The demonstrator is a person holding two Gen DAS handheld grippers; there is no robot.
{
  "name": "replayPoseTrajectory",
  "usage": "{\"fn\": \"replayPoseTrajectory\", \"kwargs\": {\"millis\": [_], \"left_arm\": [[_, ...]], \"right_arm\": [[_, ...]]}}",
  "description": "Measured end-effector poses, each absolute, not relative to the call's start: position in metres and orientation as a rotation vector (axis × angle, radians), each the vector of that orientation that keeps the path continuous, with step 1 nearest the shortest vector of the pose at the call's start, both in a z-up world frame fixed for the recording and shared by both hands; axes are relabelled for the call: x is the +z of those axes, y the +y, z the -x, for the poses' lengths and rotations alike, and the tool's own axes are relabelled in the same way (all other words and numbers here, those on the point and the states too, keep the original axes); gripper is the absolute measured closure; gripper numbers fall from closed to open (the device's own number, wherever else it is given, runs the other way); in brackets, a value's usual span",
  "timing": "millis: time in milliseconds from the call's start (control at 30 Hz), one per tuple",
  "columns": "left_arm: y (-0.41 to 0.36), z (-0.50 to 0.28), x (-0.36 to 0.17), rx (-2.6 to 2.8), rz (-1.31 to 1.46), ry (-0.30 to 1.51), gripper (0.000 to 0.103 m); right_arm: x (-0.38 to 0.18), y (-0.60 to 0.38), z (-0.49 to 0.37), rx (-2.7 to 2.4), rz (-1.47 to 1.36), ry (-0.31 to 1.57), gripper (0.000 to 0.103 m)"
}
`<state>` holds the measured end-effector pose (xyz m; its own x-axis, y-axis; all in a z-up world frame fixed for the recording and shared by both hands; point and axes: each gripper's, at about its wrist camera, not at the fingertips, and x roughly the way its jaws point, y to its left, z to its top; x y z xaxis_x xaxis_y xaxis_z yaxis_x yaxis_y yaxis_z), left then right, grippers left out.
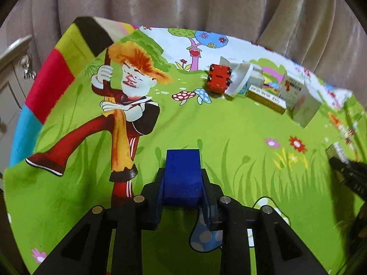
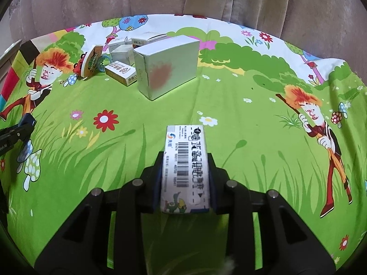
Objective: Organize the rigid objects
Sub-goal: 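Lift the barcode card and blue block and carry both toward the bin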
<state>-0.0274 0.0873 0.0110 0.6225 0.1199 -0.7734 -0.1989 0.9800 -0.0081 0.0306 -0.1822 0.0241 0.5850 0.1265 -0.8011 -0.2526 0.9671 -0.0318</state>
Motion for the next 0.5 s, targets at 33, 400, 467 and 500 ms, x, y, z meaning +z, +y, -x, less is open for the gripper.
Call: {"fn": "replayPoseTrajectory", "kwargs": {"millis": [33,400,467,500], "left_arm": [[0.086,0.027,0.011,0.185,0.090,0.882,0.075],[0.085,0.066,0.022,0.188,0.143,0.862,0.075],[0.080,0.081,0.026,0.178,0.127,0.853,0.075],[0.077,0.089,0.029,0.171,0.123,0.848,0.075]], "right_arm": [[0.024,-0.181,-0.031,0.218,0.149,0.920,0.066],[0.032,-0.104,0.014,0.375,0.152,0.936,0.066],[0.034,-0.095,0.029,0.406,0.164,0.938,0.066],[0.034,-0.092,0.035,0.419,0.171,0.939,0.066]]}}
